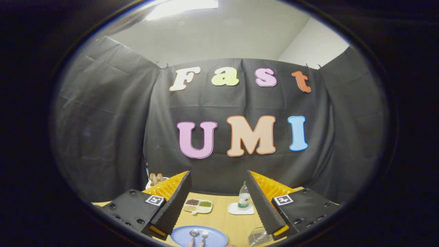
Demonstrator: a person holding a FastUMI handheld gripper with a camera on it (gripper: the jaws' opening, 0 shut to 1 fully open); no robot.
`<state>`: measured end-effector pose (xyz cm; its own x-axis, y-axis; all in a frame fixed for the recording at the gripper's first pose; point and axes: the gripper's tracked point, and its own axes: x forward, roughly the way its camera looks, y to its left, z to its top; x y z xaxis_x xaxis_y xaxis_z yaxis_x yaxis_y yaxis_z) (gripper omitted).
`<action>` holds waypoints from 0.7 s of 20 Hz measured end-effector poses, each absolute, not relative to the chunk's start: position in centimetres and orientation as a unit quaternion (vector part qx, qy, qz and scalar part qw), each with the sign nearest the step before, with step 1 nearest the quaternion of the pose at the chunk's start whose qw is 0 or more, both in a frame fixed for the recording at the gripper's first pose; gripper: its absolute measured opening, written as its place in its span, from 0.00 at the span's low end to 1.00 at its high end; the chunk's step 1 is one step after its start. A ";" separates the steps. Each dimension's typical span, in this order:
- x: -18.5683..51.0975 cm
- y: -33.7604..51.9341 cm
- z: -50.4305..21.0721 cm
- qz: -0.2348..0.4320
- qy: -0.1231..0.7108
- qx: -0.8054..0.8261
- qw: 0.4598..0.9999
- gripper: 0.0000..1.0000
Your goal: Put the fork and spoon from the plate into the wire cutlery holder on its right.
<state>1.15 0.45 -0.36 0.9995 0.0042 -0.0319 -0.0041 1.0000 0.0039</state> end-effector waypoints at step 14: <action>1.9 1.5 -5.2 0.022 0.076 -0.005 0.997 1.00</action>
